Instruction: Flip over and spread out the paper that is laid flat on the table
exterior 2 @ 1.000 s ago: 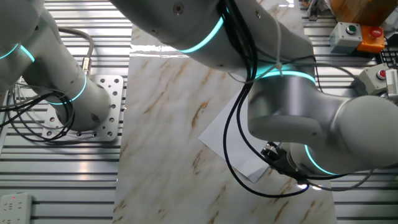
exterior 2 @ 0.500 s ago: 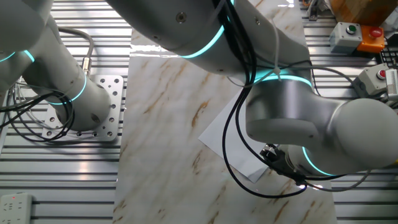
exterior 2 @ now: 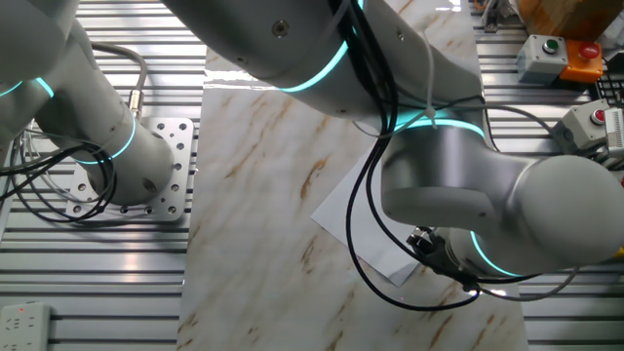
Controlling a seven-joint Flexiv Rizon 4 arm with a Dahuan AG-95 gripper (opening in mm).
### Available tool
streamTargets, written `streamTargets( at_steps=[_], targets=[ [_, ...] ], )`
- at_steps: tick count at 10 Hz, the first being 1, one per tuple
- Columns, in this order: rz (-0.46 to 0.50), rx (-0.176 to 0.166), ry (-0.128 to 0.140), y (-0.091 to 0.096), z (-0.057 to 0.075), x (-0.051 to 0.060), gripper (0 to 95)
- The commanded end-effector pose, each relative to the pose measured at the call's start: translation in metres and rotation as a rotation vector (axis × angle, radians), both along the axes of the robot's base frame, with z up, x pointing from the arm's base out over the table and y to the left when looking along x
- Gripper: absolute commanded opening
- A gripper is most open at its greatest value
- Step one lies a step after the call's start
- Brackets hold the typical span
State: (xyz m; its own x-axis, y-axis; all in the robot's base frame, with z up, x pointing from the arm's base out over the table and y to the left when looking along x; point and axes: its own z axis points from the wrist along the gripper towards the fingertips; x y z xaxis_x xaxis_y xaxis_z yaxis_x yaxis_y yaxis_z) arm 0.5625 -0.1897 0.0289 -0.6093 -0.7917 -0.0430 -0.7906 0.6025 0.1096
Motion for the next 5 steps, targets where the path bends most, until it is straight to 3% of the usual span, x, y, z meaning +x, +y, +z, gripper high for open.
streamTargets(
  at_steps=[1, 3, 4, 5],
  targets=[
    [-0.003, 0.008, 0.004, 0.0002, 0.0003, 0.0006, 0.0],
    [-0.002, 0.005, 0.006, 0.0003, 0.0003, 0.0006, 0.0],
    [0.001, 0.002, 0.005, 0.0003, 0.0002, 0.0007, 19.0],
    [0.002, 0.001, 0.005, 0.0003, 0.0002, 0.0006, 19.0]
  ],
)
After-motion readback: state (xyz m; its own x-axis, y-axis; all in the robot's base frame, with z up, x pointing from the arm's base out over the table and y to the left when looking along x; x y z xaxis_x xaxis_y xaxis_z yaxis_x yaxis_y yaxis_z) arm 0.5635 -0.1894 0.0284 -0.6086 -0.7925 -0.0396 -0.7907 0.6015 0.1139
